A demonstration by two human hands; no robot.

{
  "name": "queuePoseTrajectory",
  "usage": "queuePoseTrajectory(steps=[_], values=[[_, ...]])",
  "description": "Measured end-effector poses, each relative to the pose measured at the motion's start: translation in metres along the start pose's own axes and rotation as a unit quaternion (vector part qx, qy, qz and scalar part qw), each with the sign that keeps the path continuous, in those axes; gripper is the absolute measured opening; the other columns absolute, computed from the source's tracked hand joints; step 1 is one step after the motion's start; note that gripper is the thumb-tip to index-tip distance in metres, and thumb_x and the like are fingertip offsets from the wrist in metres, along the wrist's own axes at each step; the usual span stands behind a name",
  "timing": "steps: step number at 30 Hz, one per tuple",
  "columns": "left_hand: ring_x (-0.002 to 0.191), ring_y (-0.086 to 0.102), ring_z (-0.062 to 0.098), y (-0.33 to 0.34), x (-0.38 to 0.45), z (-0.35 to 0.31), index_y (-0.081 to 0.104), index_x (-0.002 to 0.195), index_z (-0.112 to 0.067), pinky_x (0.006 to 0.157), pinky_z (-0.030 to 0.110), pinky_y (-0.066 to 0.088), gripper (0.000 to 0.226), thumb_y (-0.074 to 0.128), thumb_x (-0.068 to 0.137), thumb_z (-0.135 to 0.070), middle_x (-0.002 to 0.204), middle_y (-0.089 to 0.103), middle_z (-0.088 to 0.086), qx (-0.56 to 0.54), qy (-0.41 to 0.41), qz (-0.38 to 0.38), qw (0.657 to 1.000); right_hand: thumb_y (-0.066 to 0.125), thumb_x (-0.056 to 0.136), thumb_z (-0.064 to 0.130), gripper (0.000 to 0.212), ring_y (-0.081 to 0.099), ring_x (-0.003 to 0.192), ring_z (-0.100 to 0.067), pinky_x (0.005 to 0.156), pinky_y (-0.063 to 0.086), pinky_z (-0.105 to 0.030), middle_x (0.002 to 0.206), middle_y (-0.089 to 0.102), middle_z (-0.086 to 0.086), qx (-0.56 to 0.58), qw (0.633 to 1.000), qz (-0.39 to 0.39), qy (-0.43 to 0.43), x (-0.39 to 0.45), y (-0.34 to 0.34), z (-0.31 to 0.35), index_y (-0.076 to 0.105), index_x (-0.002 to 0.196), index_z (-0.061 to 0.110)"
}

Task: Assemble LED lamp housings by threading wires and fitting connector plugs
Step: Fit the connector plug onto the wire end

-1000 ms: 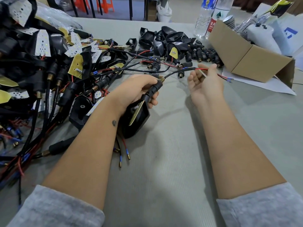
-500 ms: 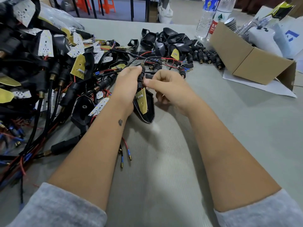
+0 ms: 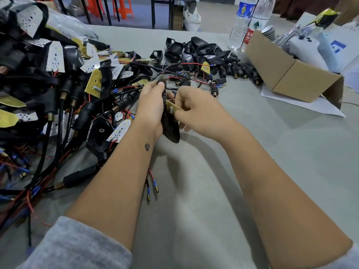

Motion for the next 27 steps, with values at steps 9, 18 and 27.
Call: queuePoseTrajectory(steps=[9,18,27], values=[[0.070,0.056,0.021,-0.011,0.004,0.002,0.054,0.088,-0.006,0.072,0.031,0.049,0.028,0.043,0.103,-0.027,0.075,0.058,0.007,-0.139,-0.120,-0.013,0.983,0.058,0.093,0.015,0.030,0.060,0.091,-0.024,0.063,0.040,-0.031,0.102,0.065,-0.001,-0.187,0.964,-0.090,-0.168,-0.011,-0.002,0.007,0.068,0.119,0.024],[0.044,0.051,0.016,-0.011,0.003,-0.003,0.045,0.079,-0.009,0.046,0.021,0.048,0.028,0.038,0.104,-0.020,0.057,0.050,0.002,-0.234,-0.111,-0.005,0.966,0.049,0.081,0.013,0.028,0.058,0.078,-0.024,0.057,0.033,-0.028,0.083,0.060,0.001,-0.260,0.941,-0.081,-0.198,-0.015,0.008,0.017,0.074,0.095,0.011],[0.043,0.048,0.017,-0.011,0.004,-0.003,0.044,0.079,-0.009,0.053,0.026,0.043,0.029,0.038,0.104,-0.020,0.054,0.049,0.002,-0.279,-0.075,-0.021,0.957,0.063,0.090,0.015,0.026,0.046,0.064,0.001,0.064,0.035,-0.013,0.072,0.047,0.006,0.014,0.997,0.036,-0.074,-0.012,0.001,0.000,0.073,0.114,0.016]])
Point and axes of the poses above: each hand's wrist, its own x-axis towards the middle knuckle, its own y-axis out of the palm, z = x × y, the point moved 4 cm from there along x, towards the middle knuckle
